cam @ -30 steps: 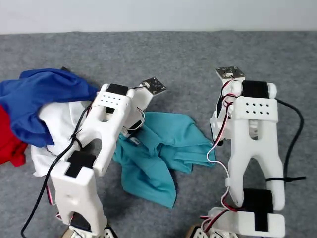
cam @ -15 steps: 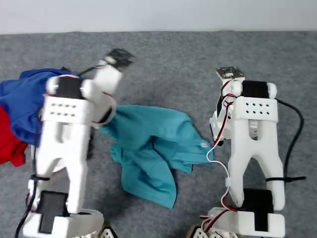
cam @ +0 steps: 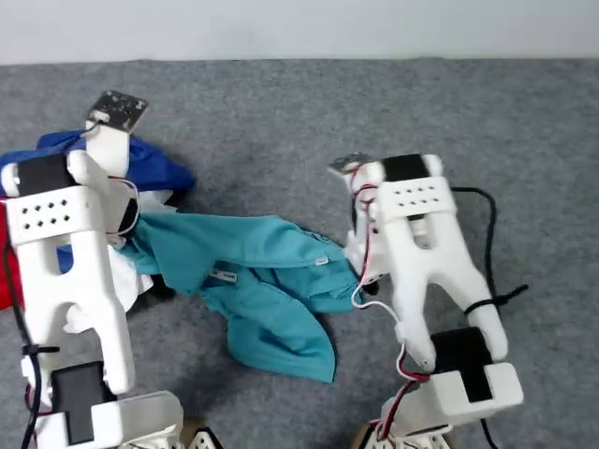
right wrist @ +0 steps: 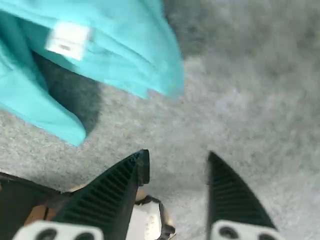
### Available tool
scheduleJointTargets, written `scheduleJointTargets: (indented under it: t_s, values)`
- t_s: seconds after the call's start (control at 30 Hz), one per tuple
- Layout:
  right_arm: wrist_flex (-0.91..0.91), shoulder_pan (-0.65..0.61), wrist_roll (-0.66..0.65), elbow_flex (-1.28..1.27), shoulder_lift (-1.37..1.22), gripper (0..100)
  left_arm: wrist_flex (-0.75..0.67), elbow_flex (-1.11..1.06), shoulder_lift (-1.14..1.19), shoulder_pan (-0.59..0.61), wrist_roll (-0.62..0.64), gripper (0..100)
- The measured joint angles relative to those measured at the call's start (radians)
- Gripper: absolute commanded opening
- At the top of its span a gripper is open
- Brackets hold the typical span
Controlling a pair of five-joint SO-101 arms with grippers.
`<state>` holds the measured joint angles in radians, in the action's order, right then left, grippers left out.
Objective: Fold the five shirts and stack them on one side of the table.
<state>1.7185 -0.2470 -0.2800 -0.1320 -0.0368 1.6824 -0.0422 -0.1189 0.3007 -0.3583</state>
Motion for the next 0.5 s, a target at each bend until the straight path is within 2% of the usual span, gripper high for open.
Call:
scheduleJointTargets:
  t_s: [0.17,0.33,0.5]
  values:
    - [-0.074,-0.057,-0.101,0.008,-0.008,25.3,-0.029,-0.069,-0.006,0.002,0.000,1]
    - [-0.161,-0.054,-0.236,0.035,-0.009,25.3,-0.034,-0.074,-0.006,0.002,0.000,1]
    - [-0.215,-0.057,-0.278,0.035,-0.049,25.2,-0.034,-0.074,-0.006,0.002,0.000,1]
